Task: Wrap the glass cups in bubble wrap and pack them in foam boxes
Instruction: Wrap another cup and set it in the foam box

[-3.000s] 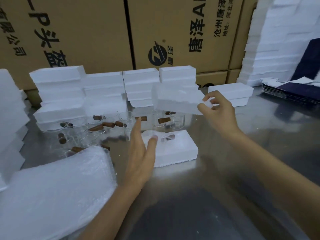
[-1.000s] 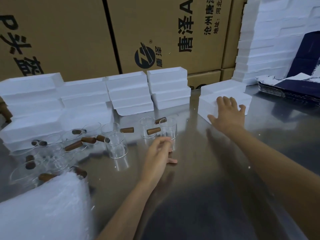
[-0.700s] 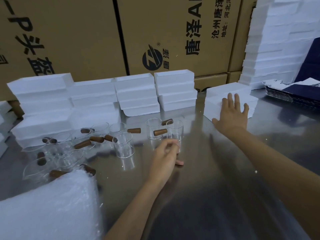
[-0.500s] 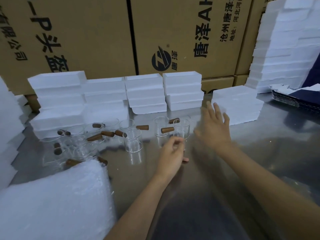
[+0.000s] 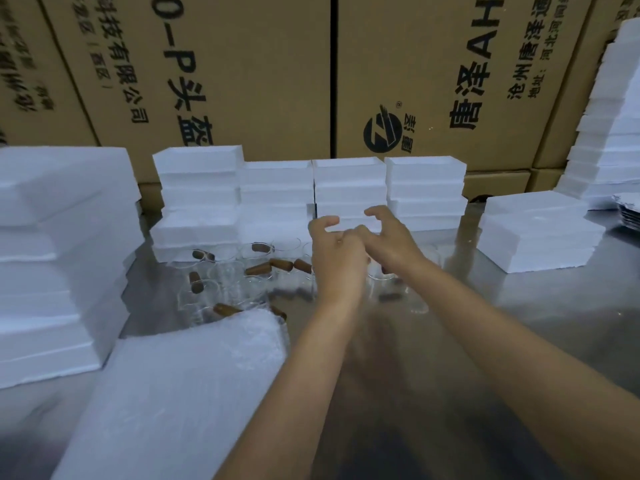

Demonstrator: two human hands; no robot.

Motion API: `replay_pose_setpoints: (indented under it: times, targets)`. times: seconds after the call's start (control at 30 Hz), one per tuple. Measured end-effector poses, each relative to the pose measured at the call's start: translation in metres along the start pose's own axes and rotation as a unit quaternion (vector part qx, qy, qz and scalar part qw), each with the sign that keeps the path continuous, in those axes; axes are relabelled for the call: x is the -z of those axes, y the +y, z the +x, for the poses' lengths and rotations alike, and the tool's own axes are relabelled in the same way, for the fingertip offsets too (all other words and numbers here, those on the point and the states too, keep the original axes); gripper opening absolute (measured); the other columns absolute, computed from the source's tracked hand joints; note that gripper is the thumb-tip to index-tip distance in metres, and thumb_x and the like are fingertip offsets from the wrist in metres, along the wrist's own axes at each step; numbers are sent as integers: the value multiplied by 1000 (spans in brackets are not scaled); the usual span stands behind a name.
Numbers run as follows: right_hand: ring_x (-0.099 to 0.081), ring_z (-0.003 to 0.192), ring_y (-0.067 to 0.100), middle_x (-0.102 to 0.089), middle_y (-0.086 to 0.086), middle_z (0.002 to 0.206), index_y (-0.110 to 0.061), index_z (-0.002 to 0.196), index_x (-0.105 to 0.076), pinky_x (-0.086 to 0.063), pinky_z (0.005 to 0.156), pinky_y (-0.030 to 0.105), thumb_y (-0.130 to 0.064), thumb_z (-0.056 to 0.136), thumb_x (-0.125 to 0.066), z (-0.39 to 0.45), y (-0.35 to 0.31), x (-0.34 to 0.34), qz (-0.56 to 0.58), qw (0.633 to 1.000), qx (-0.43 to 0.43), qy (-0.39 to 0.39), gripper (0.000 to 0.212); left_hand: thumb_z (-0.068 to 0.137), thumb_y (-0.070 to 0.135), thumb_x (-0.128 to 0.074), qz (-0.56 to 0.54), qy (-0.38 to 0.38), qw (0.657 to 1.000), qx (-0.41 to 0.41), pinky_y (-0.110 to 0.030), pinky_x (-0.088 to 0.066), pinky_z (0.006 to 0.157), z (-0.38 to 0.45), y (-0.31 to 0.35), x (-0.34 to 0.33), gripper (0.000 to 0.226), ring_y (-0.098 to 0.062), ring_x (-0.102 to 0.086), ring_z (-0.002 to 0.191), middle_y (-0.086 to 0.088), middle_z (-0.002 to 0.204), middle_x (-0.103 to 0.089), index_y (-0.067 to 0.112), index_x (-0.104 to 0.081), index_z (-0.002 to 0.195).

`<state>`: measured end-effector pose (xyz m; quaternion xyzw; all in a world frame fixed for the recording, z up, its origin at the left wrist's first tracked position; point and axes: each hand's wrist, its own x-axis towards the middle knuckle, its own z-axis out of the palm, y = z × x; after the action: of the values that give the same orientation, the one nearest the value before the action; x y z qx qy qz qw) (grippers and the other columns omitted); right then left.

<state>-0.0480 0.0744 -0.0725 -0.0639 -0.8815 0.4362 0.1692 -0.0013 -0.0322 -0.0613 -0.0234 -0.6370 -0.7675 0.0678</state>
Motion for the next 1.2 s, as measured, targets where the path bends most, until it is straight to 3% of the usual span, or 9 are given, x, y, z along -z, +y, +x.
replay_pose_setpoints:
  times: [0.13,0.27,0.4,0.53,0.6,0.77,0.93,1.07,1.2]
  targets:
    - [-38,136,28,-43,2,150,-21,147,-37,-33,110,44,-29,95,-56,52,-11,15,-134,990,38,36,56,93,13,-44,228,-10,970,-82,-38,-47,89,70,28,13,34,-29,-57,114,-12,127,-56,19,-48,127]
    - [-25,146,29,-29,7,160,-14,153,-29,-25,115,42,-21,95,-54,117,-7,34,-255,963,78,30,63,93,12,-50,466,-49,866,-177,-39,-42,101,154,31,3,43,-26,-38,132,-9,141,-42,11,-47,136]
    - [-17,150,29,-20,8,163,-9,150,-31,-24,117,45,-12,95,-47,174,7,39,-336,935,112,25,57,94,17,-51,580,-92,770,-248,-38,-33,107,230,21,-18,45,-27,-34,135,-9,142,-43,7,-44,137]
    - [1,153,24,-9,3,166,-22,153,-32,-11,121,47,-22,101,-44,213,25,31,-381,915,134,16,54,97,18,-43,706,-110,658,-236,-46,-9,122,282,4,-35,53,-28,-8,151,-9,160,-24,7,-35,149]
    - [2,153,25,-13,6,165,-24,145,-43,-9,120,48,-28,101,-45,224,34,25,-368,920,131,28,43,99,16,-40,734,-116,630,-227,-49,2,123,294,-6,-34,53,-26,3,153,-9,164,-14,9,-31,152]
    - [-1,153,28,-19,9,163,-18,124,-51,-12,118,49,-21,100,-48,217,39,33,-299,936,171,74,24,105,13,-37,645,-100,688,-318,-42,-3,123,282,-9,-18,33,-20,-2,154,-6,162,-24,8,-44,137]
    - [1,152,26,-20,8,163,-21,115,-52,-10,116,49,-22,98,-54,152,23,75,-246,949,192,46,17,105,15,-40,611,-102,675,-400,-42,-9,123,211,13,8,27,-24,-10,153,-10,161,-28,7,-50,129]
    - [7,152,18,-17,2,164,-23,106,-54,-7,116,50,-25,96,-59,66,7,110,-251,940,230,11,11,104,20,-48,596,-136,658,-439,-45,-22,120,126,34,41,25,-28,-19,151,-14,155,-37,6,-56,123]
    - [14,150,5,-16,-8,163,-32,95,-56,-3,117,43,-30,90,-67,-26,4,121,-253,931,255,-64,12,101,26,-54,582,-189,669,-422,-38,-26,117,39,30,85,25,-25,-16,153,-9,152,-42,10,-59,119]
